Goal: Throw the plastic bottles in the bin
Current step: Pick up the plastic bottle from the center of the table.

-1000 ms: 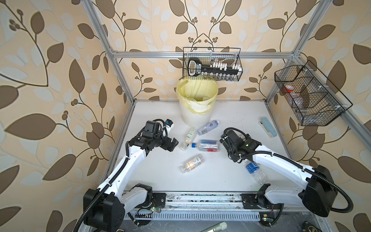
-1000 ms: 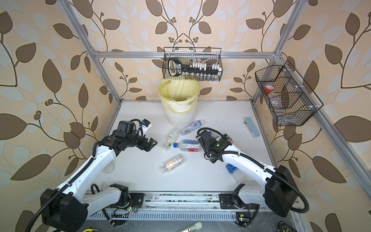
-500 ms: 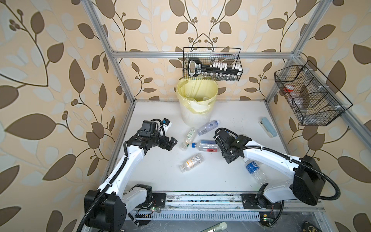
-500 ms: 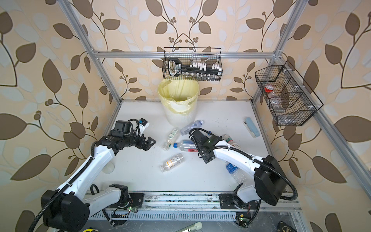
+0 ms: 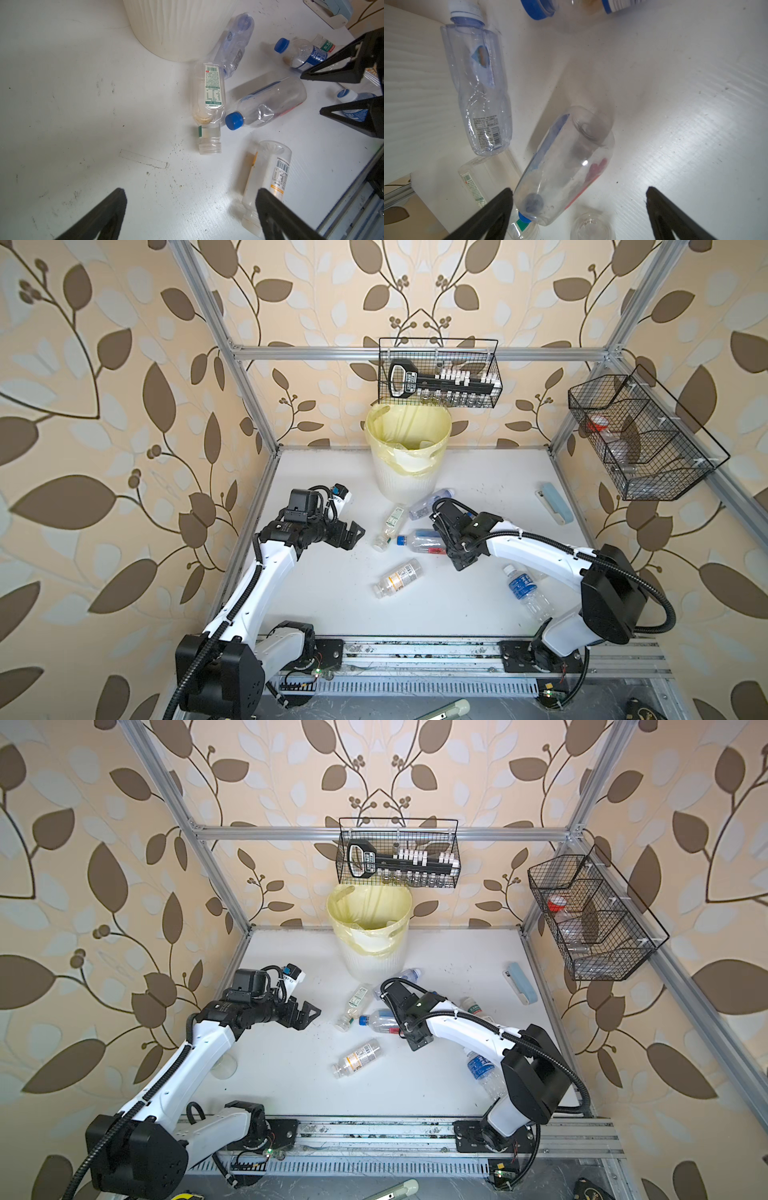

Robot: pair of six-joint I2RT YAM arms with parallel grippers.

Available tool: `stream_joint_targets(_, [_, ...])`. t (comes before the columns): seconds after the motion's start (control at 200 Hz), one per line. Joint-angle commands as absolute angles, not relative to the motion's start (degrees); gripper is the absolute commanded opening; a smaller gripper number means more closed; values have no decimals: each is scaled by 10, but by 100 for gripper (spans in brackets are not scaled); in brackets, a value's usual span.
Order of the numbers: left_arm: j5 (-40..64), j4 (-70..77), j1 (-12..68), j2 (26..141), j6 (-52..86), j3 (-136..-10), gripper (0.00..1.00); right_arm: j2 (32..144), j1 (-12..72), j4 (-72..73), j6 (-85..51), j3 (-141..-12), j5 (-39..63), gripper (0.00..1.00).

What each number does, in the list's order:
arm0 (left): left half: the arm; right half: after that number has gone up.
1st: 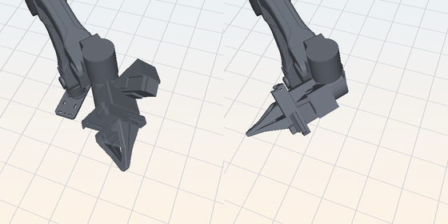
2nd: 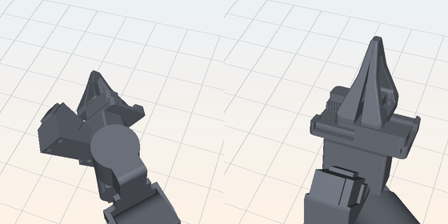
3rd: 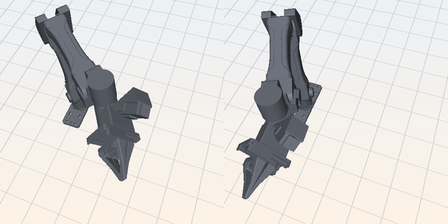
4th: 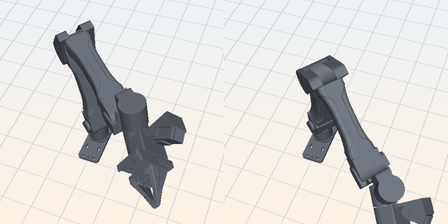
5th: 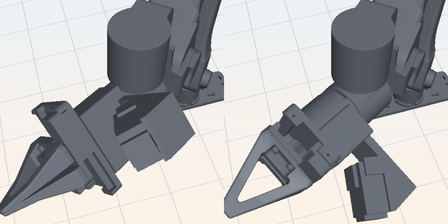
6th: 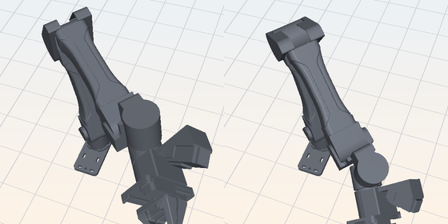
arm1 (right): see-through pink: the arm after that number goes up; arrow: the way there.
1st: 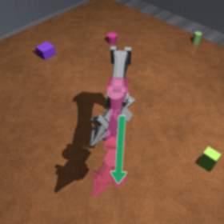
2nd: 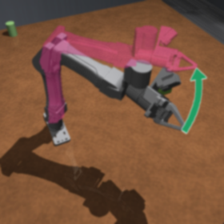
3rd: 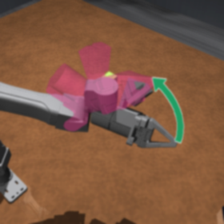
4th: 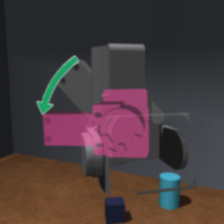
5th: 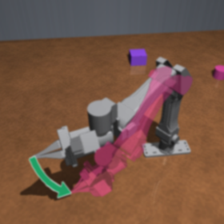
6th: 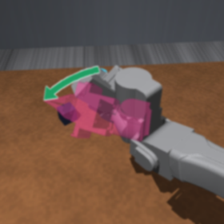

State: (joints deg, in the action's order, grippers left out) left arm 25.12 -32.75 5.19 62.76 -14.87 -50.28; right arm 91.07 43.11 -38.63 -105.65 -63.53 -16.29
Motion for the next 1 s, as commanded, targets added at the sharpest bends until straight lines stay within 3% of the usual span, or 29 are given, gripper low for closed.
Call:
stream_joint_targets(0.0, [275,-328,45,623,-150,-500,99,935,434,-382,-1110,-649,-133,100])
stream_joint_targets(0.225, [279,-328,43,626,-153,-500,99,960,437,-358,-1168,-648,-161,98])
stream_joint_targets(0.55, [278,-329,41,621,-153,-500,99,1039,425,-340,-1182,-680,-120,96])
stream_joint_targets(1.0, [289,-331,38,622,-152,-500,99,1019,413,-267,-1221,-623,-144,70])
